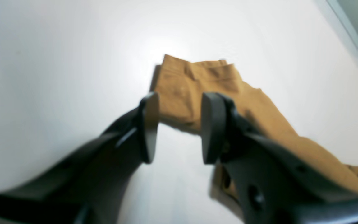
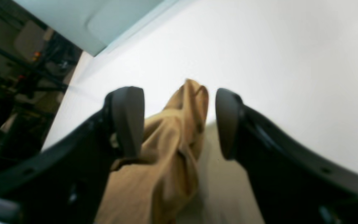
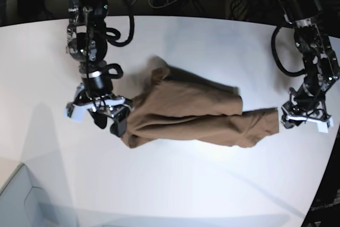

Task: Layout the t-shirt on the table in an organized manner, then fold the t-shirt properly
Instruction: 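Lift the t-shirt with both grippers and stretch it between them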

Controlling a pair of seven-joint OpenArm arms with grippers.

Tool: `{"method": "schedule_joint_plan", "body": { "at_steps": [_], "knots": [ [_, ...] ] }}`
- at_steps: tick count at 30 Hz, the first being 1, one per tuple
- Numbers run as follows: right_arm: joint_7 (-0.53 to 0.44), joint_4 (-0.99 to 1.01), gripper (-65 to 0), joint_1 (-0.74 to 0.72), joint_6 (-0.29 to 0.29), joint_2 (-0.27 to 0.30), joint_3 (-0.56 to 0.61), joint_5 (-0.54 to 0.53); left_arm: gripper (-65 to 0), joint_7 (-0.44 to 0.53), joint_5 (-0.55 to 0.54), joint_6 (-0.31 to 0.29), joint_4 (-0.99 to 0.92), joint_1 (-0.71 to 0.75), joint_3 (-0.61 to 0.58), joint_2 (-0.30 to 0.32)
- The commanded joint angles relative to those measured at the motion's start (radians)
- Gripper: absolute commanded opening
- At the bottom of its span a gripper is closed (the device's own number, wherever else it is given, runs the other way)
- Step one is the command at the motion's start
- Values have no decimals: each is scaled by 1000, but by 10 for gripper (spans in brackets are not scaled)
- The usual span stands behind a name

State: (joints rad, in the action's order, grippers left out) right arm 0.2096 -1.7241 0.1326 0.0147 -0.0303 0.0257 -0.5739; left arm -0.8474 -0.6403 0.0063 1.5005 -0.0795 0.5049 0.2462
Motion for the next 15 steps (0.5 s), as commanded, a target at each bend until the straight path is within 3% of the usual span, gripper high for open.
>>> {"method": "schedule_joint_plan", "body": {
  "at_steps": [1, 6, 15],
  "knots": [
    [-25, -29, -265, 25, -15, 0, 3, -8, -425, -2, -26, -10, 56, 5, 19, 17],
    [-26, -32, -265, 88, -19, -3, 7, -8, -390, -108, -83, -10, 108, 74, -1, -15],
    [-19, -32, -265, 124, -19, 0, 6, -7, -153, -112, -79, -7, 87, 192, -150, -155]
  ]
}}
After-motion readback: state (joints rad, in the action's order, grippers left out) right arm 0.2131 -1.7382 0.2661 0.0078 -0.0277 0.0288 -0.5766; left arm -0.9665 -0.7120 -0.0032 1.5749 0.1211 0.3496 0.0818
